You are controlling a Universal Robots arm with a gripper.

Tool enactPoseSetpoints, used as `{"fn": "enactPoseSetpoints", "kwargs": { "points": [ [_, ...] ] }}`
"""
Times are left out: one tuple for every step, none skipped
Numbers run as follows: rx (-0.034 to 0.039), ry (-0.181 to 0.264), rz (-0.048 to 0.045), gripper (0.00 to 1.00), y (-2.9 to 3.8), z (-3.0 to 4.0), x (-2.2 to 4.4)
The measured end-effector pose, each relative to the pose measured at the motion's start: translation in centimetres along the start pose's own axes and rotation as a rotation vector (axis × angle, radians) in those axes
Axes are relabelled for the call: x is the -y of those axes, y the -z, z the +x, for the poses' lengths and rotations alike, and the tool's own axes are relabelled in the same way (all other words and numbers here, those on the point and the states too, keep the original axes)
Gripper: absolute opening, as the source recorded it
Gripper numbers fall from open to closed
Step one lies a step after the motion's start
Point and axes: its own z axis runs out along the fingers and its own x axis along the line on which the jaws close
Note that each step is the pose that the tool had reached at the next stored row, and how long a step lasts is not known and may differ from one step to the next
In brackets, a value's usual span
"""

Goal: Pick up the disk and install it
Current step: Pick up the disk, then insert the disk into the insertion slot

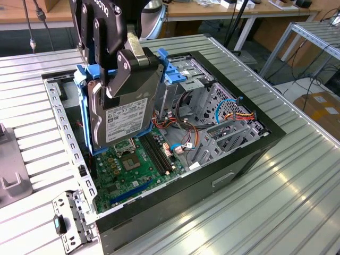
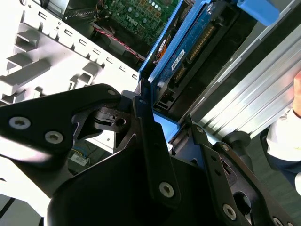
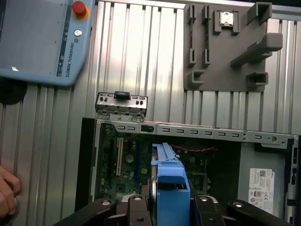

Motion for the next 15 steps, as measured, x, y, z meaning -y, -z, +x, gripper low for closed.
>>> {"fn": "enactPoseSetpoints", "kwargs": {
  "points": [
    [0.0, 0.0, 0.0, 0.37, 0.0, 0.01, 0.02],
    [0.0, 0.0, 0.0, 0.37, -0.01, 0.02, 0.03],
    [0.0, 0.0, 0.0, 0.37, -0.01, 0.03, 0.05],
    [0.0, 0.0, 0.0, 0.37, -0.01, 0.05, 0.07],
    [0.0, 0.0, 0.0, 0.37, -0.01, 0.06, 0.08],
    [0.0, 0.0, 0.0, 0.37, -0.02, 0.07, 0.1],
    [0.0001, 0.0, 0.0, 0.37, -0.02, 0.09, 0.14],
    [0.0, 0.0, 0.0, 0.37, -0.02, 0.1, 0.15],
    [0.0, 0.0, 0.0, 0.37, -0.03, 0.11, 0.17],
    [0.0, 0.0, 0.0, 0.37, -0.03, 0.13, 0.2],
    [0.0, 0.0, 0.0, 0.37, -0.03, 0.15, 0.22],
    [0.0, 0.0, 0.0, 0.37, -0.03, 0.16, 0.23],
    [0.0, 0.0, 0.0, 0.37, -0.04, 0.17, 0.25],
    [0.0, 0.0, 0.0, 0.37, -0.04, 0.18, 0.26],
    [0.0, 0.0, 0.0, 0.37, -0.04, 0.19, 0.28]
  ]
}}
